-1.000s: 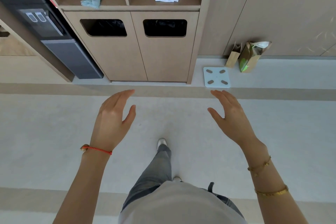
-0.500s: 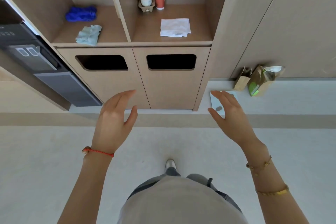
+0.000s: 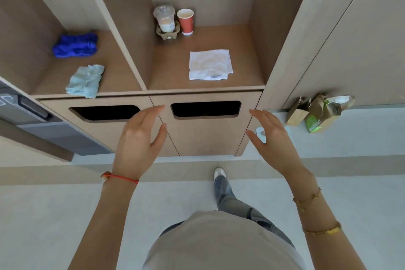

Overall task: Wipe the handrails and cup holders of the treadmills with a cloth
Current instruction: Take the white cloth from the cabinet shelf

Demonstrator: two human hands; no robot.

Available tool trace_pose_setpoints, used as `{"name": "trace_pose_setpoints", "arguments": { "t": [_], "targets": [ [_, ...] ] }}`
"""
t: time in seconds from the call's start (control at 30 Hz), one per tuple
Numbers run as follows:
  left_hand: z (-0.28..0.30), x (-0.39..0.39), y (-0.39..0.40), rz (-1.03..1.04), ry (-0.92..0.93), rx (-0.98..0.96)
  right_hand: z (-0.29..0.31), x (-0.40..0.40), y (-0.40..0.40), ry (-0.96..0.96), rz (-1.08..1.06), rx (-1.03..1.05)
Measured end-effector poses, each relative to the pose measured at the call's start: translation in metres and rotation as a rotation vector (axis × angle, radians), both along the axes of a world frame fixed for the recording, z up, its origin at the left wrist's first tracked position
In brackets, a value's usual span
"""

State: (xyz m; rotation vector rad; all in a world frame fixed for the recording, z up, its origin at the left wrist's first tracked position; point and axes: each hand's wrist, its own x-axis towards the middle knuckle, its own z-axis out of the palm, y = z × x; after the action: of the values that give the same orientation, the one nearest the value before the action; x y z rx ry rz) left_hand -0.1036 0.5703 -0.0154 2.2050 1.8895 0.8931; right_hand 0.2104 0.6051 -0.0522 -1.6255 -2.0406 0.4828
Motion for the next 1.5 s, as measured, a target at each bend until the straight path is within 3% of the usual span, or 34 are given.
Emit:
{"name": "trace_pose_setpoints", "arguments": {
  "t": [0.43, 0.87, 1.03, 1.13, 1.5],
  "targets": [
    [-0.031, 0.017, 0.181, 0.129, -0.001, -0.020, 0.004, -0.018, 0.201, -0.013, 0.137, -0.037],
    [-0.101, 0.005, 0.263, 0.179, 0.071, -0.251, -0.047, -0.070, 0.330, -0.144, 0.169, -0.184],
    [-0.114, 0.005, 0.269, 0.159, 0.057, -0.341, -0.068, -0.094, 0.351, -0.220, 0.221, -0.290],
    [-0.117, 0.003, 0.271, 0.168, 0.050, -0.358, -0.082, -0.098, 0.349, -0.308, 0.189, -0.222],
    [-0.117, 0.000, 0.269, 0.137, 0.035, -0.333, -0.085, -0.107, 0.325, -0.237, 0.050, -0.082]
  ]
}}
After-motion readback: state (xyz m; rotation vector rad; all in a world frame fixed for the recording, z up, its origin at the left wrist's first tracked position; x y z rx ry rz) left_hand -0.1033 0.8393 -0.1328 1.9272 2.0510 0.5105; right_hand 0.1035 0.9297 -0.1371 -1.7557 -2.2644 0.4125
